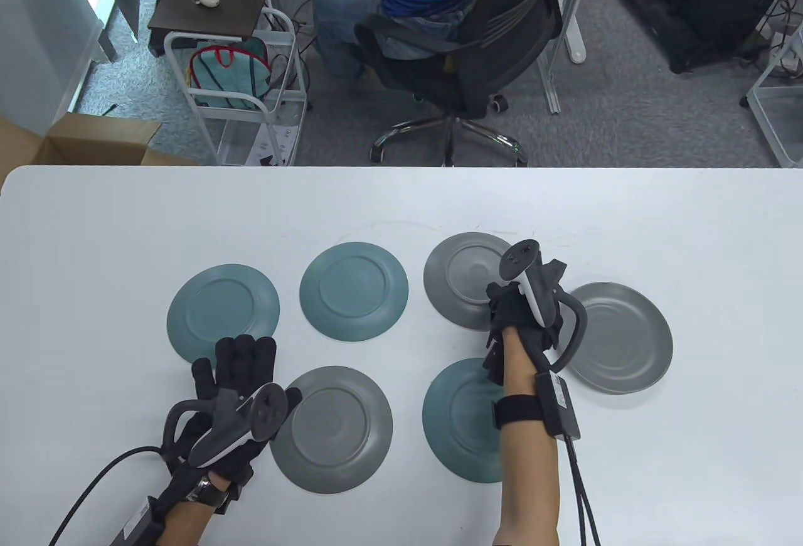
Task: Flip plate to back facing up
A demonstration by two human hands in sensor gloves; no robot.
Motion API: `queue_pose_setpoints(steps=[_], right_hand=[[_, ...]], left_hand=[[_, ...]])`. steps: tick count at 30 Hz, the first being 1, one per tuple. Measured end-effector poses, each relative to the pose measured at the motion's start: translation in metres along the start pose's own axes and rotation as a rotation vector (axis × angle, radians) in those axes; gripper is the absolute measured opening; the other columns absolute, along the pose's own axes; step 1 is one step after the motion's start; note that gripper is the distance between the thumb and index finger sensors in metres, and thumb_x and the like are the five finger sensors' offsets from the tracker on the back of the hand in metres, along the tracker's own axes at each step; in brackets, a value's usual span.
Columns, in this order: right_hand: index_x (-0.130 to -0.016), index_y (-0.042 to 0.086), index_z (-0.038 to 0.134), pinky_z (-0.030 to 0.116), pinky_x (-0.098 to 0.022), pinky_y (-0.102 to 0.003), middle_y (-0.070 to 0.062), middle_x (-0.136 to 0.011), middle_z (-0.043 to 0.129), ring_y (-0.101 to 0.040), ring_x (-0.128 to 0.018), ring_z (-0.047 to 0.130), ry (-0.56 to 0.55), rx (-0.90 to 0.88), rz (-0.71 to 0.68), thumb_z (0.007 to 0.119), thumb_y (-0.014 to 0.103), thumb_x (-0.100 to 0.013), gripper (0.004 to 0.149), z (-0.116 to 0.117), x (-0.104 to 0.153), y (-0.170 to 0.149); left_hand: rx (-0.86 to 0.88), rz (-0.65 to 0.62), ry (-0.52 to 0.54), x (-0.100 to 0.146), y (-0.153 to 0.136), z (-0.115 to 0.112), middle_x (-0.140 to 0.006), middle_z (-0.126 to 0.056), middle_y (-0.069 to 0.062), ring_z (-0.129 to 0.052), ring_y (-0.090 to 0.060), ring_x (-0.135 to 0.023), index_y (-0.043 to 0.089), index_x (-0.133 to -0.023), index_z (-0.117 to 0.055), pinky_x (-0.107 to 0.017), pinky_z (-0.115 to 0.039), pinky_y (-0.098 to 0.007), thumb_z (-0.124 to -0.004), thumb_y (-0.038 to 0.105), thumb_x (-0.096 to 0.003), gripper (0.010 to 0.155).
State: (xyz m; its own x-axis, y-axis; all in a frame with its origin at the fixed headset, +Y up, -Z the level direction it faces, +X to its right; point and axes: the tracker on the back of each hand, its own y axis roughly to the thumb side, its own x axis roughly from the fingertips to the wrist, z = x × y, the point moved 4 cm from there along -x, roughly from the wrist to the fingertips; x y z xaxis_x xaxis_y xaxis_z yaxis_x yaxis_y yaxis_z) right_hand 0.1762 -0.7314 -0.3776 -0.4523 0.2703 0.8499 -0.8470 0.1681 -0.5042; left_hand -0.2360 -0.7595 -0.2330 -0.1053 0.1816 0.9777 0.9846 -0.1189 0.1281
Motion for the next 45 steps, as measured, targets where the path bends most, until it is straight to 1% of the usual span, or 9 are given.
queue_pose_setpoints(steps=[3, 8, 11, 16, 20, 26, 28, 34, 45], right_hand=[[-0.103, 0.004, 0.058, 0.083, -0.045, -0.044, -0.020, -0.087, 0.085, -0.040, -0.065, 0.095, -0.001, -0.013, -0.081, 0.077, 0.052, -0.049, 0.075, -0.012, 0.013, 0.000], [-0.105, 0.004, 0.056, 0.080, -0.048, -0.047, -0.022, -0.090, 0.082, -0.042, -0.070, 0.092, -0.029, -0.034, -0.148, 0.076, 0.052, -0.049, 0.076, -0.027, 0.031, -0.011], [-0.105, 0.004, 0.056, 0.080, -0.049, -0.048, -0.022, -0.092, 0.081, -0.043, -0.072, 0.090, -0.075, 0.022, -0.155, 0.076, 0.053, -0.049, 0.077, -0.035, 0.041, -0.025], [-0.107, 0.005, 0.054, 0.076, -0.055, -0.052, -0.024, -0.097, 0.076, -0.046, -0.079, 0.085, -0.112, 0.101, -0.112, 0.076, 0.054, -0.049, 0.079, -0.038, 0.046, -0.058], [-0.107, 0.006, 0.052, 0.071, -0.059, -0.055, -0.024, -0.101, 0.072, -0.048, -0.084, 0.080, -0.055, 0.093, -0.049, 0.076, 0.053, -0.049, 0.079, -0.026, 0.038, -0.090], [-0.108, 0.006, 0.050, 0.063, -0.065, -0.060, -0.026, -0.105, 0.066, -0.050, -0.091, 0.072, 0.013, 0.082, 0.018, 0.076, 0.053, -0.049, 0.081, 0.001, 0.026, -0.122], [-0.109, 0.006, 0.048, 0.060, -0.067, -0.061, -0.027, -0.107, 0.061, -0.051, -0.093, 0.068, 0.045, 0.026, 0.030, 0.076, 0.053, -0.049, 0.081, 0.011, 0.023, -0.129], [-0.109, 0.007, 0.047, 0.059, -0.068, -0.060, -0.028, -0.108, 0.057, -0.052, -0.093, 0.064, 0.102, 0.026, 0.017, 0.076, 0.053, -0.049, 0.082, 0.027, 0.018, -0.132], [-0.107, 0.009, 0.054, 0.060, -0.067, -0.059, -0.024, -0.103, 0.059, -0.048, -0.087, 0.067, 0.036, 0.203, -0.023, 0.082, 0.049, -0.046, 0.078, 0.034, 0.012, -0.124]], left_hand=[[-0.001, -0.005, 0.002, 0.001, 0.001, 0.000, -0.122, -0.029, -0.019, -0.037, -0.048, -0.117, 0.017, -0.120, -0.021, -0.078, -0.037, -0.069, -0.041, 0.070, -0.0555, 0.086], [-0.010, -0.011, 0.003, 0.001, 0.003, 0.000, -0.122, -0.029, -0.019, -0.037, -0.048, -0.117, 0.017, -0.120, -0.021, -0.078, -0.037, -0.069, -0.041, 0.070, -0.0556, 0.086], [-0.010, -0.017, 0.008, 0.002, 0.005, 0.001, -0.122, -0.029, -0.019, -0.037, -0.048, -0.117, 0.017, -0.120, -0.021, -0.078, -0.037, -0.069, -0.041, 0.070, -0.0555, 0.086], [-0.010, -0.021, 0.015, 0.004, 0.006, 0.003, -0.122, -0.029, -0.019, -0.037, -0.048, -0.117, 0.017, -0.120, -0.021, -0.078, -0.037, -0.069, -0.041, 0.070, -0.0555, 0.086], [-0.013, -0.025, 0.014, 0.004, 0.008, 0.003, -0.122, -0.029, -0.019, -0.037, -0.048, -0.117, 0.017, -0.120, -0.021, -0.078, -0.036, -0.069, -0.041, 0.070, -0.0555, 0.086], [-0.018, -0.030, 0.006, 0.004, 0.010, 0.001, -0.122, -0.029, -0.019, -0.037, -0.048, -0.117, 0.017, -0.120, -0.021, -0.078, -0.036, -0.069, -0.041, 0.070, -0.0556, 0.086], [-0.017, -0.029, 0.007, 0.004, 0.010, 0.001, -0.122, -0.029, -0.019, -0.037, -0.048, -0.117, 0.017, -0.120, -0.021, -0.078, -0.037, -0.069, -0.041, 0.070, -0.0556, 0.086], [-0.014, -0.026, 0.005, 0.004, 0.010, 0.001, -0.122, -0.029, -0.019, -0.037, -0.048, -0.117, 0.017, -0.120, -0.021, -0.078, -0.037, -0.069, -0.041, 0.070, -0.0555, 0.086], [-0.010, -0.022, 0.013, 0.004, 0.008, 0.002, -0.122, -0.029, -0.019, -0.037, -0.048, -0.117, 0.017, -0.120, -0.021, -0.078, -0.037, -0.069, -0.042, 0.070, -0.0556, 0.086]])
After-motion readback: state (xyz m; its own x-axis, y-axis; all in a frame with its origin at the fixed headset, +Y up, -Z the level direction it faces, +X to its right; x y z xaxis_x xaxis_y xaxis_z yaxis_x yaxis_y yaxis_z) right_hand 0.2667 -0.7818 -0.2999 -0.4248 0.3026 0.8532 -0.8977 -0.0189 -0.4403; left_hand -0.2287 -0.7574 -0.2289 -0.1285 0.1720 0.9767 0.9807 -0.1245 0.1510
